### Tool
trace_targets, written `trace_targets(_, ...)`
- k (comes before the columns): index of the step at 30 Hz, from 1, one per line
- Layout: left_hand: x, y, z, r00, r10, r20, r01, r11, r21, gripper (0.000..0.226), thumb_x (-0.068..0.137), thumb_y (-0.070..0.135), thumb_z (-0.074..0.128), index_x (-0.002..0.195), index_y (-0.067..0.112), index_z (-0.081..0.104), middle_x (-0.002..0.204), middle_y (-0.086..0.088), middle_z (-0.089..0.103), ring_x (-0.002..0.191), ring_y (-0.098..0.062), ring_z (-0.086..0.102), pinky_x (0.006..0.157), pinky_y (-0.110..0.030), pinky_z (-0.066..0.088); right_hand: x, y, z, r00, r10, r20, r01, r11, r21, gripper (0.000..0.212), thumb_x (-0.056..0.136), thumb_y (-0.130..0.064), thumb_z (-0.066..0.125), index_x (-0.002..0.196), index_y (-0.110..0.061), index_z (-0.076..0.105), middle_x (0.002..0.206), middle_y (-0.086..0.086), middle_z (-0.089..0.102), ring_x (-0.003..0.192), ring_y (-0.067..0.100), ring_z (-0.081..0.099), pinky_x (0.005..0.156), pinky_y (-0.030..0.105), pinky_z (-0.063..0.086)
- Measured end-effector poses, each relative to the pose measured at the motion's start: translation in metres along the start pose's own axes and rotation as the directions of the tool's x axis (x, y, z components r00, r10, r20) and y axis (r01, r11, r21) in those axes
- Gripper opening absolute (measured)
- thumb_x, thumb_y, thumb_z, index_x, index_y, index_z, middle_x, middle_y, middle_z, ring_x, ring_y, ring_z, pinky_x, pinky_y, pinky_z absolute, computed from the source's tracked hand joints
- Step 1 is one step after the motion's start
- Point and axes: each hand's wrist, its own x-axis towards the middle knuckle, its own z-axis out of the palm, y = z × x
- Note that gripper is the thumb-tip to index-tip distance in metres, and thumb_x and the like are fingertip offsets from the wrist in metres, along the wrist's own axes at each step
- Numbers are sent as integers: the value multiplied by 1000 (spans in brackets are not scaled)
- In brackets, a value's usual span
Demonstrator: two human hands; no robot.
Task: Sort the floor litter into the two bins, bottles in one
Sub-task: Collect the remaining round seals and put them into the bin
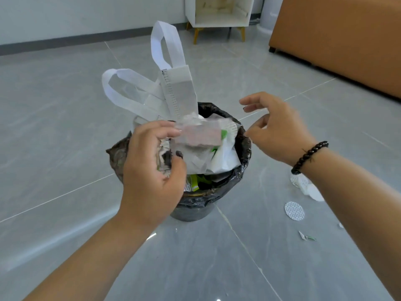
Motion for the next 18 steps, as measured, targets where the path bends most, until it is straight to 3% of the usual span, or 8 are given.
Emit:
trace_targets(3, 0, 20, 20, 969, 235, 80, -238, 971, 21, 26, 74, -13, 56, 96, -2, 64, 104, -8, 62, 103, -27, 60, 93, -41, 47, -6, 17, -28, 999, 27, -23, -28, 998, -50, 47, 79, 2, 50, 112, -30, 56, 108, -12, 60, 81, 18, 66, 63, 25, 47)
trace_targets(6, -8, 42, 44, 913, 367, 177, -366, 930, -41, 23, 75, -10, 57, 90, 2, 69, 99, -7, 67, 95, -28, 63, 82, -50, 46, -14, 43, -53, 995, 100, -28, -103, 987, -120, 36, 79, 0, 51, 105, -24, 61, 100, -10, 65, 82, 19, 65, 62, 24, 45)
trace_targets(10, -40, 69, 84, 742, 479, 469, -471, 870, -144, 22, 75, -2, 59, 91, 8, 70, 94, -3, 67, 87, -26, 62, 76, -42, 45, -42, 102, -86, 944, 320, 76, -272, 889, -368, 19, 82, -7, 55, 90, -21, 65, 89, -2, 66, 80, 16, 58, 66, 23, 42)
trace_targets(12, -58, 70, 103, 640, 458, 617, -454, 873, -177, 22, 77, 5, 58, 94, 13, 69, 93, 1, 65, 86, -23, 60, 74, -38, 45, -61, 141, -94, 859, 490, 149, -394, 818, -420, 13, 83, -9, 58, 88, -19, 64, 89, 1, 67, 82, 18, 61, 70, 26, 47)
trace_targets(14, -73, 66, 127, 576, 378, 725, -353, 915, -196, 24, 78, 12, 54, 96, 17, 68, 93, 6, 65, 89, -17, 60, 79, -32, 44, -85, 177, -98, 726, 655, 210, -591, 750, -297, 8, 83, -8, 62, 86, -16, 64, 88, 6, 70, 76, 19, 67, 71, 31, 55)
trace_targets(16, -87, 59, 152, 537, 218, 815, -183, 973, -140, 26, 83, 16, 52, 103, 20, 67, 100, 9, 64, 97, -14, 59, 86, -26, 44, -106, 205, -93, 606, 748, 270, -713, 661, -231, 6, 84, -9, 64, 88, -14, 63, 89, 6, 70, 69, 15, 68, 64, 29, 57)
trace_targets(18, -100, 50, 184, 456, 26, 890, -54, 999, -1, 26, 91, 21, 51, 115, 23, 60, 114, 11, 59, 112, -12, 53, 94, -27, 44, -124, 232, -81, 541, 787, 297, -741, 613, -274, 8, 84, -14, 67, 91, -13, 63, 92, 6, 70, 72, 15, 70, 67, 29, 58)
